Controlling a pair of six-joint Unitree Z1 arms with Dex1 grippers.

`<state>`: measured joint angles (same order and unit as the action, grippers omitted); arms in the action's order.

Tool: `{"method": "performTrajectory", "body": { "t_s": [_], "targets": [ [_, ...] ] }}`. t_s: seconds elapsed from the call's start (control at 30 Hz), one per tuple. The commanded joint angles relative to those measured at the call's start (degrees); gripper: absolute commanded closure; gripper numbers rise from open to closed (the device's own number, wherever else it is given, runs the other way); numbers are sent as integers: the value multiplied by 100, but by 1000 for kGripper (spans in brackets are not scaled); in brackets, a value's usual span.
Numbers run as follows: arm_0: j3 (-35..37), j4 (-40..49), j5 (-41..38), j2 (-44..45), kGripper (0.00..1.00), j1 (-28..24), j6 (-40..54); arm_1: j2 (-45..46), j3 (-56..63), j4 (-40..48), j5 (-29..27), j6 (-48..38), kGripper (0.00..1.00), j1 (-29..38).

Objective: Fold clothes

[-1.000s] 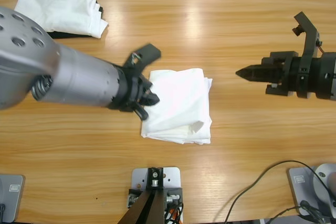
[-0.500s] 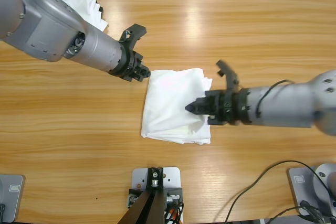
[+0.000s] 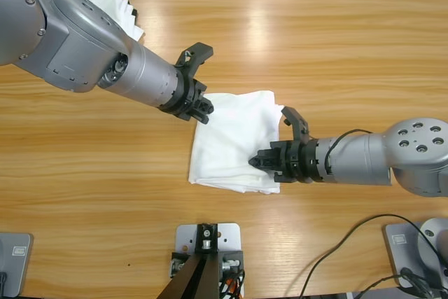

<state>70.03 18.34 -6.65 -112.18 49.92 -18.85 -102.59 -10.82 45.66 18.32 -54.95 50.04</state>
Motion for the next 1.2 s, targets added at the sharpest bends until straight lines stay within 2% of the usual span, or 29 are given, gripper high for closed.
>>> {"method": "performTrajectory", "body": {
  "t_s": [0.03, 0.07, 0.2, 0.33, 0.43, 0.53, 0.63, 0.87, 1.0, 1.03, 1.07, 1.1, 1.13, 1.2],
  "targets": [
    [160, 21, -133, -614, 930, 378, -136, -446, 509, 312, -160, -100, 1000, 84],
    [243, 31, -135, -712, 1000, 415, -136, -455, 597, 362, -190, -125, 1000, 84],
    [415, 80, -135, -979, 1000, 518, -203, -284, 764, 390, -301, -396, 1000, 84],
    [398, 73, -135, -1122, 1000, 536, -215, 247, 755, -190, -276, -687, 1000, 84],
    [415, 73, -135, -1157, 1000, 536, -224, 721, 657, -1426, -304, -798, 1000, 84],
    [407, 84, -126, -1178, 1000, 532, -233, 1424, 71, -3087, -526, -895, 1000, 127],
    [407, 100, -117, -1206, 1000, 536, -251, 1755, -432, -4335, -694, -895, 1000, 146],
    [384, 131, -109, -1217, 1000, 534, -258, 1804, -723, -5112, -976, -967, 1000, 146],
    [398, 177, -98, -582, 1000, 545, -259, 3279, -1339, -6246, -1494, -619, 1000, 146],
    [398, 327, -73, -195, 881, 529, -254, 3727, -1706, -6663, -1600, -450, 831, 146],
    [405, 485, -54, 218, 558, 487, -242, 3994, -2068, -7093, -1723, -338, 172, 146],
    [447, 741, 92, 701, 237, 451, -242, 4172, -2362, -7411, -1781, -276, 10, 146],
    [475, 931, 150, 1114, 173, 378, -244, 4291, -2660, -7731, -1763, -218, 0, 146],
    [521, 1397, 412, 1859, 170, 290, -263, 4281, -3109, -8146, -1740, -76, 0, 146]
  ]
}}
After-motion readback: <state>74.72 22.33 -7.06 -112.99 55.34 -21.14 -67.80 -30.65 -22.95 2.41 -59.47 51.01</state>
